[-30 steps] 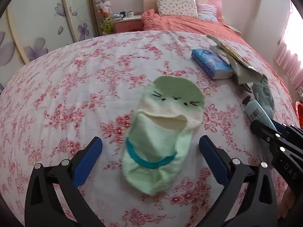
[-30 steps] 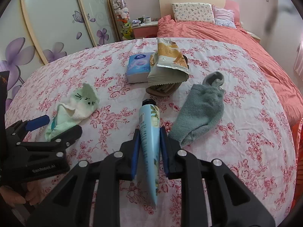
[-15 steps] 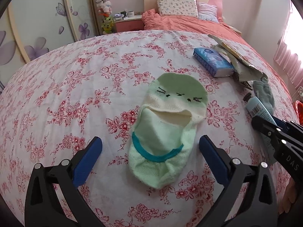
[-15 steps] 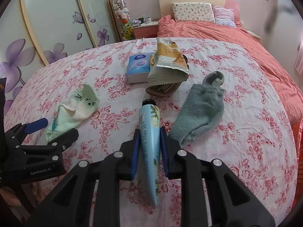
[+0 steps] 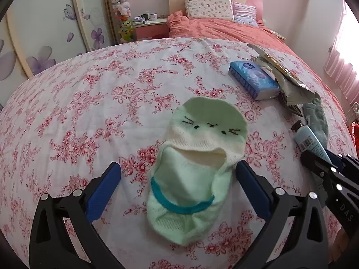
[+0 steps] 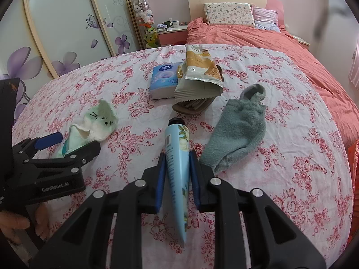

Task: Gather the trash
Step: 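Grasp the blue lotion tube with the right gripper while the left approaches the green sock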

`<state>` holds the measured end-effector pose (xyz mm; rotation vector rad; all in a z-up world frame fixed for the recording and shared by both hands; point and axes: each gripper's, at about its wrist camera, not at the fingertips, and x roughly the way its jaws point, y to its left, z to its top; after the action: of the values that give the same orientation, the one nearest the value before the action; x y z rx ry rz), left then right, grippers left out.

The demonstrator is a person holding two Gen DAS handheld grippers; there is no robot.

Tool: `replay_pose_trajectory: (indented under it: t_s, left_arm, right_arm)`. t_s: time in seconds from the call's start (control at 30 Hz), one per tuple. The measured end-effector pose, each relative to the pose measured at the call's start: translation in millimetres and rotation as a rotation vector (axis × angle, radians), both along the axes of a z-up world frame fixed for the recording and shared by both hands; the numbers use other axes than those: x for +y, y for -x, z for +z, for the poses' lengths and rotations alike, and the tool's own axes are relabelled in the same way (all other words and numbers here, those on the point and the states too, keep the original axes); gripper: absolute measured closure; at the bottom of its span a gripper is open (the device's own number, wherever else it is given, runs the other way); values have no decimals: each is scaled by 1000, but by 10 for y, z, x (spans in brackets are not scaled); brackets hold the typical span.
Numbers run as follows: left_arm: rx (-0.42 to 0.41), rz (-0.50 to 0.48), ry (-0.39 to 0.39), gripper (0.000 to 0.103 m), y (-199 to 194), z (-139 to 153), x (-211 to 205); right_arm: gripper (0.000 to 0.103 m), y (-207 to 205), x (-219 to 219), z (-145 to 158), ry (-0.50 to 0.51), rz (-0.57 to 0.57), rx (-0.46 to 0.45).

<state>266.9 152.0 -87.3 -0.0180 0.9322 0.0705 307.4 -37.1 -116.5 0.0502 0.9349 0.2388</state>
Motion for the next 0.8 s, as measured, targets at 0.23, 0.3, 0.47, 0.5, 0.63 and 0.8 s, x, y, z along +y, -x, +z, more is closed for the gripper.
replay_pose_trajectory:
  t_s: [0.23, 0.3, 0.47, 0.5, 0.63, 0.8]
  left_arm:
    - [-39, -65, -6, 42, 20, 75, -140]
    - [-47, -77, -5, 59, 22, 85, -170]
    - [-55, -81, 25, 78, 73, 109, -55]
    - [-57, -78, 32, 77, 79, 110, -30]
    - [-59, -68, 57, 60, 58, 110, -37]
    - [-52, -100, 26, 62, 56, 98, -163]
  right_arm:
    - [81, -4, 76, 14, 3, 28, -6]
    - [82, -20, 47, 9, -25, 27, -2]
    - [82, -8, -56, 9, -70, 14, 5]
    - [82, -10, -54, 9, -73, 13, 5]
    - [81, -8, -27, 13, -68, 12, 5]
    - [82, -10, -40, 17, -78, 15, 9]
